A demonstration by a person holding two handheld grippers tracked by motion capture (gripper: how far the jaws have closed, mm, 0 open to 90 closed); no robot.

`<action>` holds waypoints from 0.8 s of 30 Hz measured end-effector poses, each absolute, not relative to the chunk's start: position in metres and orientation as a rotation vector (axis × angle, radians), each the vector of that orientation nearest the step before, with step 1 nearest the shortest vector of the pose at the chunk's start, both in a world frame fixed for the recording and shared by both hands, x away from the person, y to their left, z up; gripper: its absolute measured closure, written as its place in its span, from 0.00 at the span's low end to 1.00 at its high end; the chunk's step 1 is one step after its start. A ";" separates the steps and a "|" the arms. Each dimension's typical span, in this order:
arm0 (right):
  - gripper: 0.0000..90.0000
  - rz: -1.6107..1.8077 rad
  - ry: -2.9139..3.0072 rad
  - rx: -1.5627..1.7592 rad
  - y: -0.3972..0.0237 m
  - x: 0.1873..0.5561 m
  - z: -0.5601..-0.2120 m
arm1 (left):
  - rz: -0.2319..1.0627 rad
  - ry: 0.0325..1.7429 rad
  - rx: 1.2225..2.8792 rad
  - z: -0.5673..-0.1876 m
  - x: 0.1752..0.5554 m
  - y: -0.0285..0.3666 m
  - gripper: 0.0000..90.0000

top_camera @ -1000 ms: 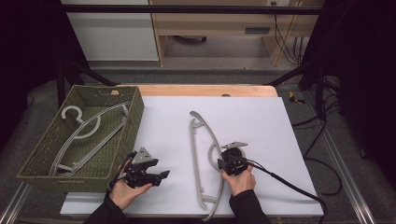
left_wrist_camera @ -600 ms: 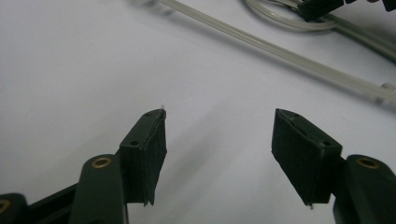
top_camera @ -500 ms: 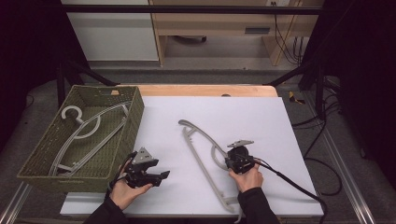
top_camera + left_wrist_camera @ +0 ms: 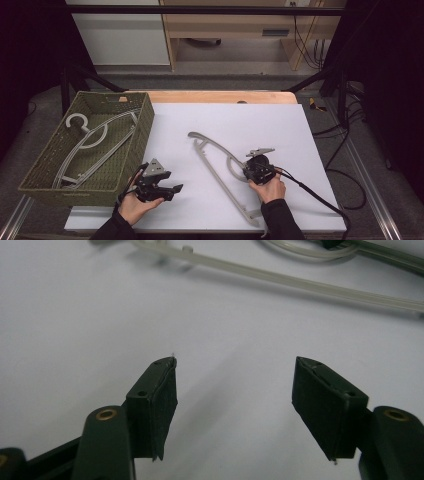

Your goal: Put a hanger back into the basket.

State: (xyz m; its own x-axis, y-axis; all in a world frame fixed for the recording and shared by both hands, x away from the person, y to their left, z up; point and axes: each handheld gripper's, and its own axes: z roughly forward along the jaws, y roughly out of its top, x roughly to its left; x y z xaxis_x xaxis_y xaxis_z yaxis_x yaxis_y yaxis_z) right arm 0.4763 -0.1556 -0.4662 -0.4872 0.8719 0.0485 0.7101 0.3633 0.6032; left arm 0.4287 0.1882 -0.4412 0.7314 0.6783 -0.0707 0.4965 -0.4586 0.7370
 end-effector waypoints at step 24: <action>0.88 0.752 2.435 1.307 -0.145 0.474 -0.464 | 0.290 0.850 2.157 -0.435 0.428 0.188 0.33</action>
State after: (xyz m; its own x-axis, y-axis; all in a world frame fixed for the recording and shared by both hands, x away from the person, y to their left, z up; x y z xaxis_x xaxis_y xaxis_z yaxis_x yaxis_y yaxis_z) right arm 0.4743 -0.1446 -0.4639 -0.5531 0.8331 0.0019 0.6890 0.4562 0.5632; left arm 0.4275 0.1883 -0.4348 0.7496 0.6584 -0.0679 0.4793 -0.4692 0.7417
